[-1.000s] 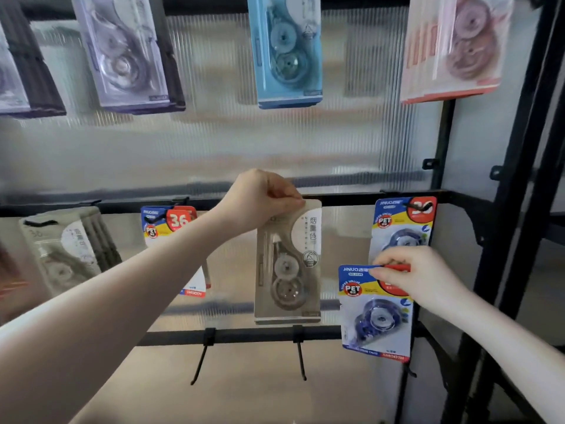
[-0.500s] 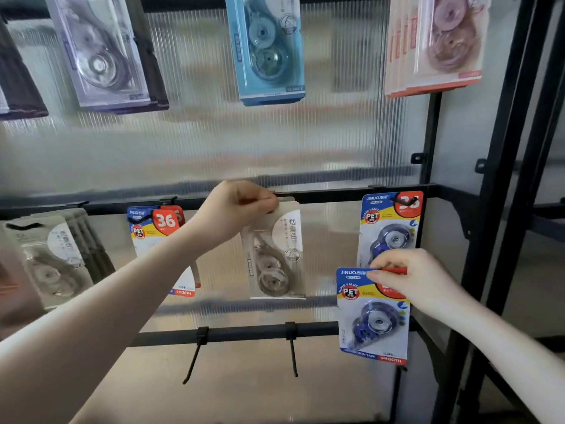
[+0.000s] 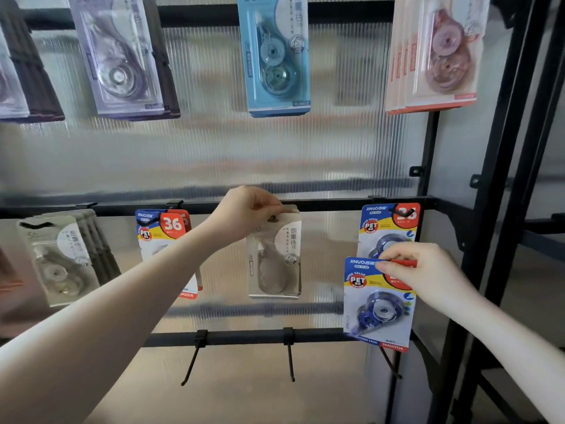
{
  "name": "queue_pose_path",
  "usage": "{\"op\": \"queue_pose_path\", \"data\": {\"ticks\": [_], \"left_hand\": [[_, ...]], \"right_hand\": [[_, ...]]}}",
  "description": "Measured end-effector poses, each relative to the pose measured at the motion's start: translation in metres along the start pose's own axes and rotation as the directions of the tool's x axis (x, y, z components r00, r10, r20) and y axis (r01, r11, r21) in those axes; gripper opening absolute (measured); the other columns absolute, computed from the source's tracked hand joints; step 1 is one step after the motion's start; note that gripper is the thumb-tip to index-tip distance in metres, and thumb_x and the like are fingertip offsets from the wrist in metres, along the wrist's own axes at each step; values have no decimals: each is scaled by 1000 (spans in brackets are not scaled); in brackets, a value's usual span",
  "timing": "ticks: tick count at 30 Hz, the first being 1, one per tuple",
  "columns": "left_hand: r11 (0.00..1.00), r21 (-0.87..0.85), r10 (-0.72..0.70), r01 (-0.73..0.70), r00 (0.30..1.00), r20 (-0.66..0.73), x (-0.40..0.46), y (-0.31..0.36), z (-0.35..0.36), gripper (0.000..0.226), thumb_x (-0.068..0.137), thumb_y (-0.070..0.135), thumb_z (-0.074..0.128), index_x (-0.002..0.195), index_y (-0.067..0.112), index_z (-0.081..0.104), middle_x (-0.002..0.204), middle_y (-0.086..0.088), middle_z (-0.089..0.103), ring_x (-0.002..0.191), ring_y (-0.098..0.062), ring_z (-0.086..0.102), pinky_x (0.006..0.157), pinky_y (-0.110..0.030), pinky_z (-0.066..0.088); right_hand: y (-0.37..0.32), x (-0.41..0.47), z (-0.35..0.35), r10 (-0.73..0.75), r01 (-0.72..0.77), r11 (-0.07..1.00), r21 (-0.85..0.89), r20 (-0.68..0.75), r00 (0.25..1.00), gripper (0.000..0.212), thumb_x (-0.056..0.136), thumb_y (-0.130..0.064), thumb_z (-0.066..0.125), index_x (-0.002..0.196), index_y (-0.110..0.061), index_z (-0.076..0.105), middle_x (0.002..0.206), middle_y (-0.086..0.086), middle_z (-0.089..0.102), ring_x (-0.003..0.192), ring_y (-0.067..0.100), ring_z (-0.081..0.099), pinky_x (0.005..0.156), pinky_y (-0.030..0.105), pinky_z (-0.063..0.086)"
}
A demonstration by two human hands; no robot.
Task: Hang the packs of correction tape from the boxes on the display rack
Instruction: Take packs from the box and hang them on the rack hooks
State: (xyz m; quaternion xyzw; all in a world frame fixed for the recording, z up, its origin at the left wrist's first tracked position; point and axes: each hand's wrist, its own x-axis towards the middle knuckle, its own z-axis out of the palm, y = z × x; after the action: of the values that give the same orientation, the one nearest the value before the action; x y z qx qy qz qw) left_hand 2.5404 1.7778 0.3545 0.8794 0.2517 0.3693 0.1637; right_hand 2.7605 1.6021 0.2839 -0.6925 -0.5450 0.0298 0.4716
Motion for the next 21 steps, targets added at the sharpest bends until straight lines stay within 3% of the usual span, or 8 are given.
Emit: {"op": "queue_pose_path", "data": {"ticks": [7, 10, 15, 18, 21], "left_hand": [[990, 124, 69, -65, 997, -27, 6, -4, 5, 15, 89, 17, 59, 96, 15, 72, 90, 5, 64, 80, -7, 59, 69, -14, 44], [983, 161, 97, -87, 994, -53, 6, -6, 6, 15, 89, 16, 59, 96, 14, 73, 88, 4, 64, 81, -11, 58, 69, -15, 43], [973, 196, 137, -118, 987, -88, 2, -4, 5, 15, 89, 16, 60, 96, 14, 73, 84, 8, 62, 79, -8, 58, 66, -10, 39], [975, 193, 135, -111, 984, -115, 0, -2, 3, 14, 89, 17, 60, 96, 14, 73, 83, 10, 60, 76, -2, 55, 65, -8, 37], [976, 190, 128, -102, 983, -129, -1, 1, 2, 15, 88, 17, 61, 96, 14, 73, 87, 6, 61, 78, -7, 56, 66, -11, 39]], "right_hand": [[2, 14, -27, -25, 29, 999, 25, -161, 987, 19, 78, -10, 72, 69, -24, 65, 78, -4, 68, 79, 14, 64, 72, 31, 51], [-1, 21, -40, -52, 53, 999, 3, -203, 978, 11, 79, -10, 71, 75, -19, 66, 84, -2, 67, 83, 15, 62, 79, 32, 49], [-8, 35, -57, -113, 109, 994, -29, -212, 971, 13, 85, -11, 65, 75, -19, 65, 76, -9, 64, 75, 7, 58, 71, 25, 46], [-12, 43, -61, -134, 130, 991, -33, -220, 966, 14, 85, -9, 64, 74, -18, 63, 73, -8, 63, 71, 0, 55, 66, 14, 41], [-14, 48, -61, -139, 136, 990, -28, -210, 968, 8, 85, -9, 64, 78, -13, 65, 74, -7, 62, 70, 1, 55, 62, 8, 40]]}}
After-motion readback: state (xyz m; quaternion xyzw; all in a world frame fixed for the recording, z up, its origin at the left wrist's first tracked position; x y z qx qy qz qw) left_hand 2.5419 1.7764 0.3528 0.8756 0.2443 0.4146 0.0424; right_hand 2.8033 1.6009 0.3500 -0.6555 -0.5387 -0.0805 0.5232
